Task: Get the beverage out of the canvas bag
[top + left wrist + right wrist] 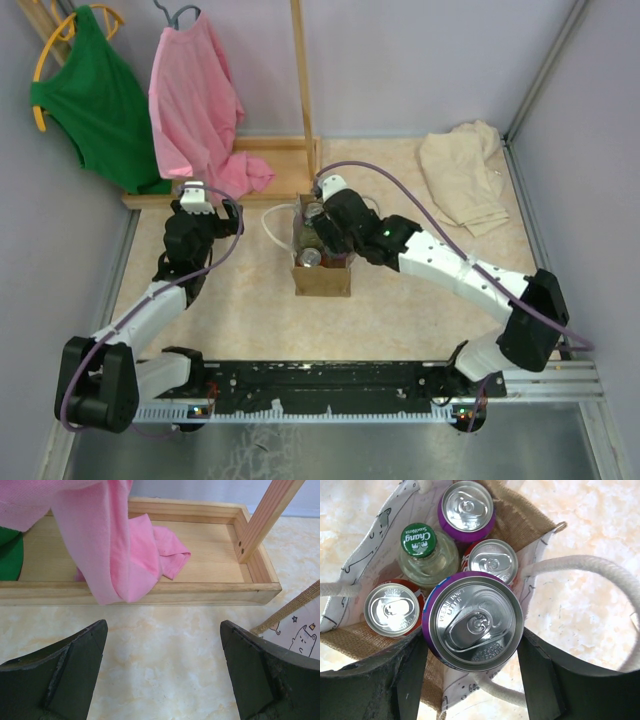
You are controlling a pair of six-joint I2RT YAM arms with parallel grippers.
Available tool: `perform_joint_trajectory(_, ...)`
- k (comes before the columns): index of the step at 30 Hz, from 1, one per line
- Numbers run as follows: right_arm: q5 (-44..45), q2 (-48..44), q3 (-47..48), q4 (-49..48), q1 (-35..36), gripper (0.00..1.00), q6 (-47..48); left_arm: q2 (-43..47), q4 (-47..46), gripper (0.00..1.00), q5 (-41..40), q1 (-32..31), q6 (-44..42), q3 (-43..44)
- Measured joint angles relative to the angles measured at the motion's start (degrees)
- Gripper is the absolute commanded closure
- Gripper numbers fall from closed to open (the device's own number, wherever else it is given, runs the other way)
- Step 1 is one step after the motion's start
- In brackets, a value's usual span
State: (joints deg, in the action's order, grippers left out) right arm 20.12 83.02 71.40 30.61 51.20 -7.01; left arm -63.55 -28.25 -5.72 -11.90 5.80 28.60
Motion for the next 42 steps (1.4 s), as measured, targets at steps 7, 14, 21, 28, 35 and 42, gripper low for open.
perform_joint_trajectory(7, 3.2, -1.3, 3.5, -0.1, 0.0, 1.00, 2.1, -0.5, -0.1, 0.00, 0.2, 0.0, 0.0, 0.7)
perform_joint_trajectory(14, 4.6, -3.7, 4.1, -2.4, 0.0, 1.00, 3.0, -1.0, 0.0, 0.00, 0.8, 0.0, 0.0, 0.7)
perform_joint_trajectory(21, 4.4, -3.8, 4.1, -2.7, 0.0, 1.00, 3.0, -1.0, 0.0, 0.00, 0.9, 0.0, 0.2, 0.7)
perform_joint_trajectory(28, 5.7, -4.1, 4.1, -2.8, 0.0, 1.00, 3.3, -1.0, 0.0, 0.00, 0.9, 0.0, 0.4, 0.7)
perform_joint_trajectory(35, 10.4, -6.3, 4.2, -5.0, -0.2, 1.00, 6.0, -1.0, 0.0, 0.00, 0.9, 0.0, 0.4, 0.7)
perform_joint_trajectory(42, 14.4, -9.9, 4.2, -10.5, -1.7, 1.00, 8.7, -1.0, 0.0, 0.00, 1.0, 0.0, 0.4, 0.7)
